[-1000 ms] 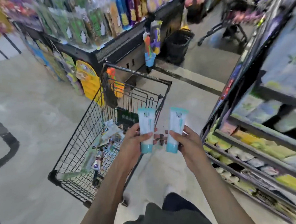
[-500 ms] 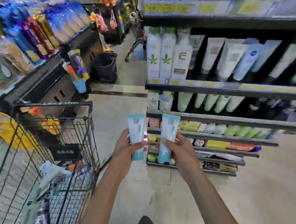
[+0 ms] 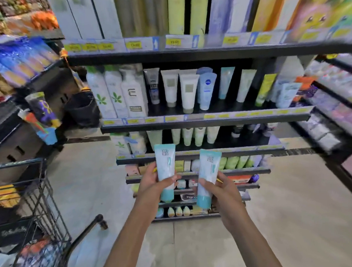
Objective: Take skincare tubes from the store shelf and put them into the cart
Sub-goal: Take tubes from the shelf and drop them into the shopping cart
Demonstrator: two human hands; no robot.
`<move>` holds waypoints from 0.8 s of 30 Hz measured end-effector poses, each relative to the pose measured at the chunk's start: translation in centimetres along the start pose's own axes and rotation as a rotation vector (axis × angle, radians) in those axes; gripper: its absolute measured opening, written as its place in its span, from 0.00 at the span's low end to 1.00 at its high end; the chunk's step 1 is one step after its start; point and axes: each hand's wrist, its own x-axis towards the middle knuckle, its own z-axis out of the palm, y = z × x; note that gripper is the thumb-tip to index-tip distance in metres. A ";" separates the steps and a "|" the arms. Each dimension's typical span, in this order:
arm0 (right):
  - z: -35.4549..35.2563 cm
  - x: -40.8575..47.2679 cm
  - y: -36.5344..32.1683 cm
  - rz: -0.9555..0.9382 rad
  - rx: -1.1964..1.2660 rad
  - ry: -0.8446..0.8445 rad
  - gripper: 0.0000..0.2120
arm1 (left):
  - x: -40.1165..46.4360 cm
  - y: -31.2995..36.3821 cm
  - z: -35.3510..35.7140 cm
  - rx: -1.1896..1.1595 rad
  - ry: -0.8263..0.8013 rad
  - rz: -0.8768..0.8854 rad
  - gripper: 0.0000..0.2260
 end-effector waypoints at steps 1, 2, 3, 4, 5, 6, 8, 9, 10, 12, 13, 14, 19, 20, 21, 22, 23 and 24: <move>-1.0 0.2 -0.4 -0.005 0.004 0.010 0.18 | 0.4 0.1 1.2 0.004 -0.005 -0.001 0.25; -1.8 0.4 -0.8 -0.008 0.009 0.024 0.19 | 0.8 0.2 2.2 0.008 -0.012 -0.001 0.26; -2.7 0.7 -1.2 -0.011 0.012 0.039 0.19 | 1.4 0.4 3.3 0.015 -0.018 -0.002 0.27; -3.4 1.0 -1.7 -0.016 0.015 0.055 0.19 | 2.0 0.5 4.3 0.027 -0.022 -0.003 0.27; -4.2 1.4 -2.0 -0.019 0.020 0.065 0.19 | 2.7 0.6 5.3 0.037 -0.029 -0.002 0.26; -5.0 1.9 -2.2 -0.017 0.024 0.080 0.20 | 3.6 0.6 6.2 0.040 -0.040 0.004 0.25; -6.4 2.9 -2.8 -0.022 0.024 0.111 0.21 | 5.4 0.7 8.1 0.052 -0.072 0.022 0.23; -7.0 3.4 -3.1 -0.030 0.023 0.123 0.23 | 6.4 0.8 9.0 0.063 -0.084 0.034 0.23; -7.6 3.9 -3.5 -0.032 0.018 0.138 0.26 | 7.4 0.8 9.9 0.071 -0.095 0.049 0.24; -8.8 5.0 -4.1 -0.043 -0.003 0.159 0.30 | 9.5 0.8 11.8 0.096 -0.114 0.088 0.25; -9.5 5.6 -4.5 -0.052 -0.009 0.160 0.28 | 10.5 0.8 12.8 0.110 -0.119 0.106 0.24; -10.1 6.2 -4.9 -0.056 -0.010 0.168 0.26 | 11.6 0.8 13.8 0.121 -0.118 0.117 0.24; -12.7 9.2 -7.6 -0.083 -0.032 0.181 0.19 | 16.6 1.5 18.6 0.147 -0.108 0.190 0.22; -13.0 9.8 -8.0 -0.088 -0.032 0.188 0.18 | 17.6 1.7 19.5 0.148 -0.109 0.201 0.22; -13.5 10.6 -8.3 -0.090 -0.032 0.197 0.18 | 18.7 1.9 20.3 0.150 -0.111 0.210 0.21; -13.8 11.3 -8.5 -0.088 -0.025 0.204 0.18 | 19.8 2.0 21.0 0.159 -0.106 0.216 0.22; -14.2 11.9 -8.7 -0.087 -0.019 0.203 0.19 | 20.7 2.2 21.7 0.171 -0.099 0.227 0.22; -14.4 12.5 -9.0 -0.085 -0.013 0.200 0.20 | 21.7 2.4 22.5 0.189 -0.088 0.241 0.23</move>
